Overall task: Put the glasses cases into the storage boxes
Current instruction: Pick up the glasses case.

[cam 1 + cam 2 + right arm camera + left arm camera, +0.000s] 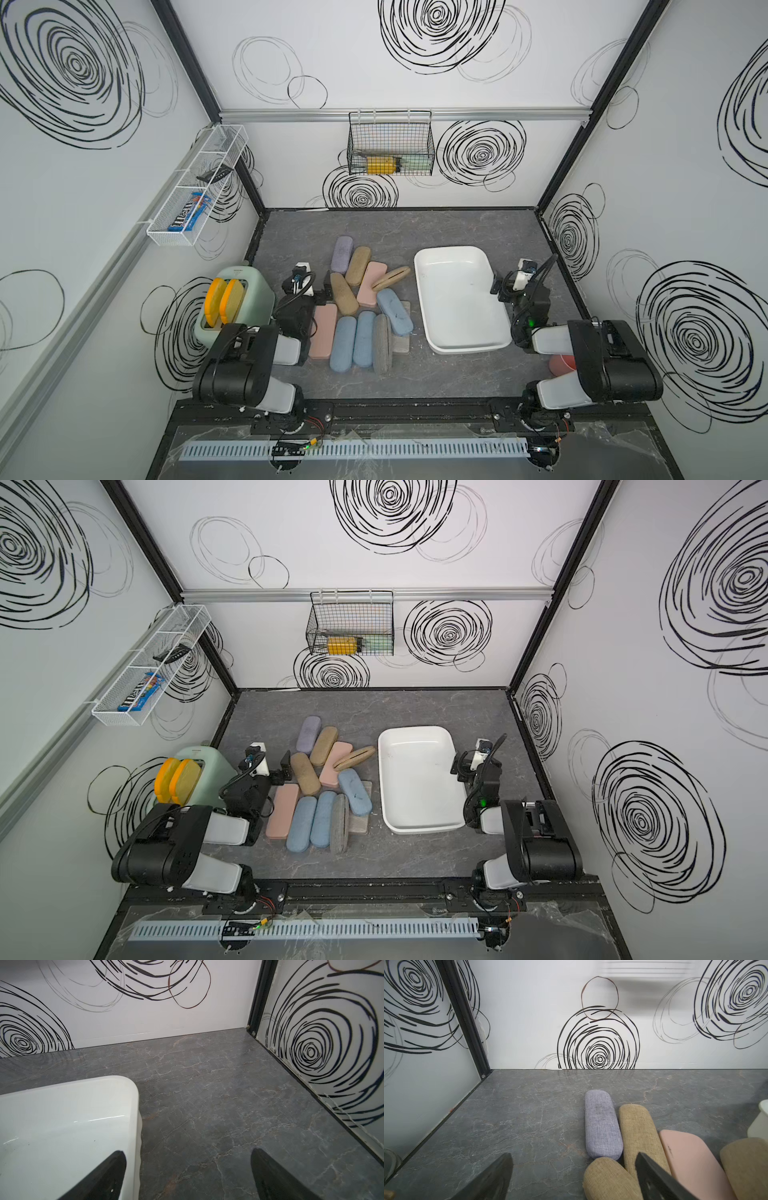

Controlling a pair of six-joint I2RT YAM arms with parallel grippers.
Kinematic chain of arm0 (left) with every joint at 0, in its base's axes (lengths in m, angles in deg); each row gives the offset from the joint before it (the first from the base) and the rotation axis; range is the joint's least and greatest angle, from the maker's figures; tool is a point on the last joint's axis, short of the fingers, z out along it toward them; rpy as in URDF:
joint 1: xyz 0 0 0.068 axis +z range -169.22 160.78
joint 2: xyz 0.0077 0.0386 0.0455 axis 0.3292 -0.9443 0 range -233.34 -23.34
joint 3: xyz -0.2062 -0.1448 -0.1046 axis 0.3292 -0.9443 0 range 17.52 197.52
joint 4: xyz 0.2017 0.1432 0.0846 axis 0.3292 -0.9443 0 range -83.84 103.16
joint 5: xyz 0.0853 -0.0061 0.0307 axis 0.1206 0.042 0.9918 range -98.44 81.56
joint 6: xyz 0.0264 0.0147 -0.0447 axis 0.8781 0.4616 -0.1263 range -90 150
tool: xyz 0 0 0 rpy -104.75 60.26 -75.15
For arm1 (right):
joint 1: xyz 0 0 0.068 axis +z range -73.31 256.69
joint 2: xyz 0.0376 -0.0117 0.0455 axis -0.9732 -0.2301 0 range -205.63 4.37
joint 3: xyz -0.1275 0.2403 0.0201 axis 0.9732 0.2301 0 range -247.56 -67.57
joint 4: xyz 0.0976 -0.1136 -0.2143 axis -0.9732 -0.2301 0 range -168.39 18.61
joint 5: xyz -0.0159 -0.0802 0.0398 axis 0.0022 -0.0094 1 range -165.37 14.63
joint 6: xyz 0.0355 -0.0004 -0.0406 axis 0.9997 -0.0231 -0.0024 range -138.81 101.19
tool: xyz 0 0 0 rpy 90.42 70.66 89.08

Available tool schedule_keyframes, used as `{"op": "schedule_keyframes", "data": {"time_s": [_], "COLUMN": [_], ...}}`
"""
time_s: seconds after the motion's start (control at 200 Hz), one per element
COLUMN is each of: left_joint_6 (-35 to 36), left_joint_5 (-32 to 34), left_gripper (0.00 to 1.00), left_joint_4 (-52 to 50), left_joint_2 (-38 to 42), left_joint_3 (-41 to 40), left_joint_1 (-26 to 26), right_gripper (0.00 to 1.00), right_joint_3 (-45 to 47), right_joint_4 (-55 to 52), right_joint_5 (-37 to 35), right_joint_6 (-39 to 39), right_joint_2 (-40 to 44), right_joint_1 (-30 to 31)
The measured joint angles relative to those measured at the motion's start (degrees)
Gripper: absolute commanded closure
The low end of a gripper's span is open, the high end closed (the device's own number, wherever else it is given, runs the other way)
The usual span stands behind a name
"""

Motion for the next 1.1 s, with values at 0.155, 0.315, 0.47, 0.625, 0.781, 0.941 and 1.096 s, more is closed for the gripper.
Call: {"op": "schedule_keyframes", "data": {"time_s": [0.155,0.315,0.47,0.625,0.781,0.941,1.096], "left_joint_6": [-0.2,-0.3,-0.3,-0.3,-0.3,-0.1,-1.6], "left_joint_5": [-0.9,-0.9,-0.9,-0.8,-0.8,1.1,12.5], "left_gripper": [0.04,0.04,0.04,0.04,0.04,0.04,0.04], "left_joint_4": [-0.1,-0.2,-0.2,-0.2,-0.2,-7.5,-23.6], "left_joint_2": [0.0,0.0,0.0,0.0,0.0,3.3,18.6], "left_joint_3": [0.0,0.0,0.2,0.2,0.2,2.3,11.3], "left_joint_1": [0.4,0.4,0.4,0.4,0.4,-0.6,-9.0], "right_gripper": [0.02,0.03,0.03,0.03,0.03,0.03,0.03], "right_joint_3": [0.0,0.0,0.0,0.0,0.0,-0.1,-18.6], "right_joint_4": [0.0,0.0,0.4,0.8,0.9,-0.5,-32.6], "right_joint_5": [0.0,0.8,4.6,6.6,7.6,8.0,2.8], "right_joint_6": [0.0,0.0,0.0,0.0,0.0,-0.4,10.6], "right_joint_2": [0.0,0.0,0.0,0.0,0.0,1.6,12.0], "right_joint_1": [0.0,-0.4,-2.9,-3.5,-3.5,-3.8,-2.4]}}
